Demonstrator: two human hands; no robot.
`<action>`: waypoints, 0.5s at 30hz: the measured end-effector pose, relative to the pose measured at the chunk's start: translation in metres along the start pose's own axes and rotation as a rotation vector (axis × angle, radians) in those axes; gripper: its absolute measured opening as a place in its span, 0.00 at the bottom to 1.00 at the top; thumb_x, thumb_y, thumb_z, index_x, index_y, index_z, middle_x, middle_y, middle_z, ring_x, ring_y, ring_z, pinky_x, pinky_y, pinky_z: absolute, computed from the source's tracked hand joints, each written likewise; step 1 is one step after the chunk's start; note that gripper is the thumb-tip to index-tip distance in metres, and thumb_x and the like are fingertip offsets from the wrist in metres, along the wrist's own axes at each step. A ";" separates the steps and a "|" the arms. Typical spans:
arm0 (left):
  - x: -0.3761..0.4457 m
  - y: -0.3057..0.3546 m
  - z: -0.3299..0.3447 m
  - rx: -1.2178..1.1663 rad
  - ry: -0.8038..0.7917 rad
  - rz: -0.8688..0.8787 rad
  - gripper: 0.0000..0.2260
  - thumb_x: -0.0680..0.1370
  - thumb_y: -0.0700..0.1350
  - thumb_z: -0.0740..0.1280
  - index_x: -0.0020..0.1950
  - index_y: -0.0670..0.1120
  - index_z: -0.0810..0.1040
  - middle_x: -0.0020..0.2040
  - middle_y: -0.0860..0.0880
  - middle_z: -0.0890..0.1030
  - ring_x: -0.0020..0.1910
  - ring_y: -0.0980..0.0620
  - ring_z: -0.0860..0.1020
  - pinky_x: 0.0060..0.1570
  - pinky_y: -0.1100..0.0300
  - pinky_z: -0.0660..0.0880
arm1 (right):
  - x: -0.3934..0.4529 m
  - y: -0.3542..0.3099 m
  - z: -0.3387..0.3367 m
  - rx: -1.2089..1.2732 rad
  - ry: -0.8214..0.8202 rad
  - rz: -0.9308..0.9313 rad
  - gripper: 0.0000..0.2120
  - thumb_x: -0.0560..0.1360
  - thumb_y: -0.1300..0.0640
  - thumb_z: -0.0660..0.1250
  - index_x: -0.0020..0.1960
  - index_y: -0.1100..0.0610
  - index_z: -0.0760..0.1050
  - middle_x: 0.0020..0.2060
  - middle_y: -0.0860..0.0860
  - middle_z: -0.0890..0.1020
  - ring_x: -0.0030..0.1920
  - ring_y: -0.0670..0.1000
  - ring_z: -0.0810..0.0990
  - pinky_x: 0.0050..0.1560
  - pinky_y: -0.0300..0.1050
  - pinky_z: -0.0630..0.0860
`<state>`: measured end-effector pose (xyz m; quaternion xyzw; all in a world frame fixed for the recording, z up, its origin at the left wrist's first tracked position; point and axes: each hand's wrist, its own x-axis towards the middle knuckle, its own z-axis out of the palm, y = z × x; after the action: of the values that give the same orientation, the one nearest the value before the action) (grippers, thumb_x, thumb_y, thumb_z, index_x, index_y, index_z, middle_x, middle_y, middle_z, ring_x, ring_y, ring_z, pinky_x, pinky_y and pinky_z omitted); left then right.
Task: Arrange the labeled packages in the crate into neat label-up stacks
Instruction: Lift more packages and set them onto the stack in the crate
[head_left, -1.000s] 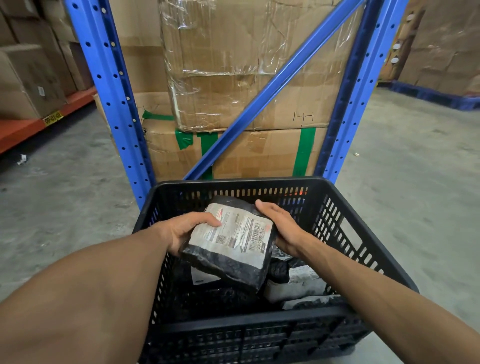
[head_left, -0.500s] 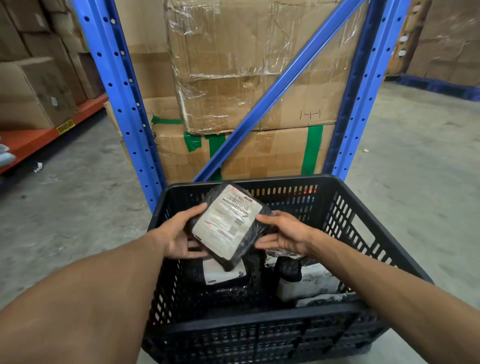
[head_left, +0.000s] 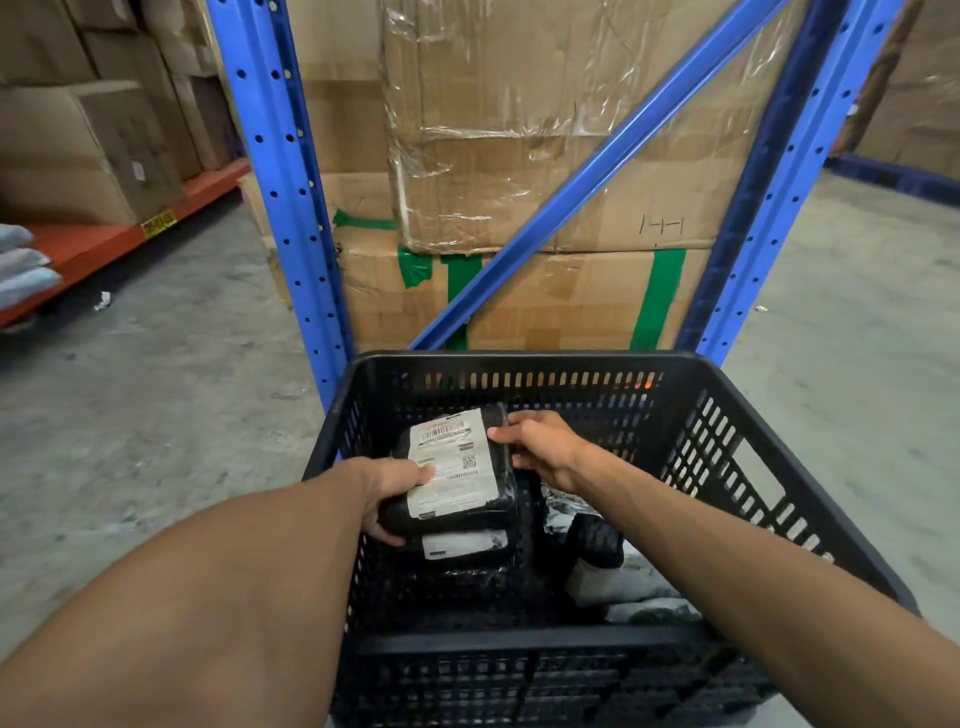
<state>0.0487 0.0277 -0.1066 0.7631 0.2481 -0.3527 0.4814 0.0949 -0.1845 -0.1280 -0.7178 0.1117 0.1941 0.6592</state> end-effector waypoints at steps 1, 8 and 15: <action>0.000 0.000 -0.001 0.015 0.017 -0.005 0.22 0.80 0.54 0.65 0.71 0.47 0.70 0.68 0.43 0.75 0.64 0.42 0.75 0.56 0.44 0.78 | 0.001 0.002 0.005 -0.063 -0.023 -0.009 0.24 0.74 0.64 0.73 0.68 0.62 0.74 0.59 0.58 0.84 0.57 0.58 0.84 0.55 0.50 0.80; -0.009 0.016 0.010 0.336 0.111 -0.061 0.27 0.81 0.57 0.60 0.78 0.49 0.62 0.76 0.44 0.66 0.70 0.43 0.70 0.64 0.50 0.74 | -0.002 0.028 0.000 -0.211 -0.123 -0.018 0.31 0.77 0.66 0.68 0.78 0.53 0.66 0.61 0.54 0.85 0.54 0.55 0.84 0.43 0.42 0.78; -0.015 0.042 0.026 0.638 0.227 0.021 0.28 0.82 0.47 0.56 0.80 0.41 0.51 0.79 0.41 0.59 0.76 0.42 0.62 0.71 0.53 0.63 | -0.013 0.013 -0.017 -0.479 -0.045 -0.099 0.27 0.80 0.50 0.68 0.75 0.59 0.66 0.47 0.51 0.76 0.42 0.48 0.77 0.38 0.36 0.72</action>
<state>0.0611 -0.0136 -0.0788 0.9122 0.1691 -0.3205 0.1913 0.0798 -0.2040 -0.1329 -0.8537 0.0124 0.1985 0.4814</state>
